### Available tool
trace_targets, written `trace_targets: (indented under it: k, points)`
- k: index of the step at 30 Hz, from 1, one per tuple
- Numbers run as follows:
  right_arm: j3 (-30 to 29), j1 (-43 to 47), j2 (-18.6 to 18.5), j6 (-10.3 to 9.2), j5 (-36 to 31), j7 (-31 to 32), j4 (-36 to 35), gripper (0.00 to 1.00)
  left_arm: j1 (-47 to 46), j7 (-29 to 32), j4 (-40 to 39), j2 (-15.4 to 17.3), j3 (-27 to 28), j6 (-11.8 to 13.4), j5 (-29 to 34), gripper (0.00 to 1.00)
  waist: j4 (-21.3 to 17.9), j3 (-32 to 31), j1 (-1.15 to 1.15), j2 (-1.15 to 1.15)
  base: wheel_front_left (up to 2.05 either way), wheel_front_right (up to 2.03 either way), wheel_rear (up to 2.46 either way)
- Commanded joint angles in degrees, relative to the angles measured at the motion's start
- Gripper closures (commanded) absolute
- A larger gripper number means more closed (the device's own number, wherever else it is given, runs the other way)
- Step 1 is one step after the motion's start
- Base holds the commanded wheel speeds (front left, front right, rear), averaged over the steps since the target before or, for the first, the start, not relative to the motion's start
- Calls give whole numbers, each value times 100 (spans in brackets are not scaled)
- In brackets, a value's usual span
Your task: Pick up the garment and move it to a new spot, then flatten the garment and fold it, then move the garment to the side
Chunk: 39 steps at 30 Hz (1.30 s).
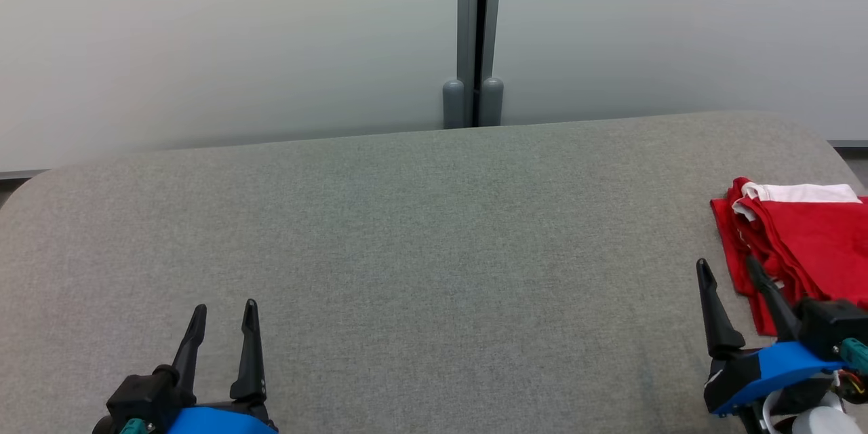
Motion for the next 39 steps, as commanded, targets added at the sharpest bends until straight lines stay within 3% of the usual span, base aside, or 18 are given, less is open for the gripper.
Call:
trace_targets:
  k: [1,10,25,26,32,39]
  points:
    - [-94,195,91,1,-74,110,-195,0,31,-24,20,5,38,-20,36,0,-30,-3,1,0,0,0,0]
    - [-106,582,356,1,-251,517,-893,0,-25,-24,118,-46,36,-94,137,0,-81,21,1,0,0,0,0]
    - [9,508,389,1,-299,518,-938,0,-8,-24,295,-44,72,-147,162,0,-24,29,1,0,0,0,0]
    - [12,510,394,1,-299,509,-933,100,-13,-25,301,-39,67,-150,171,100,-20,28,1,0,0,0,0]
    - [17,597,437,0,-270,580,-654,100,117,41,548,-106,82,-120,122,100,-21,29,1,0,0,0,0]
    - [-48,537,463,0,477,702,-606,100,36,244,512,-142,198,-128,-553,100,-5,31,1,0,0,0,0]
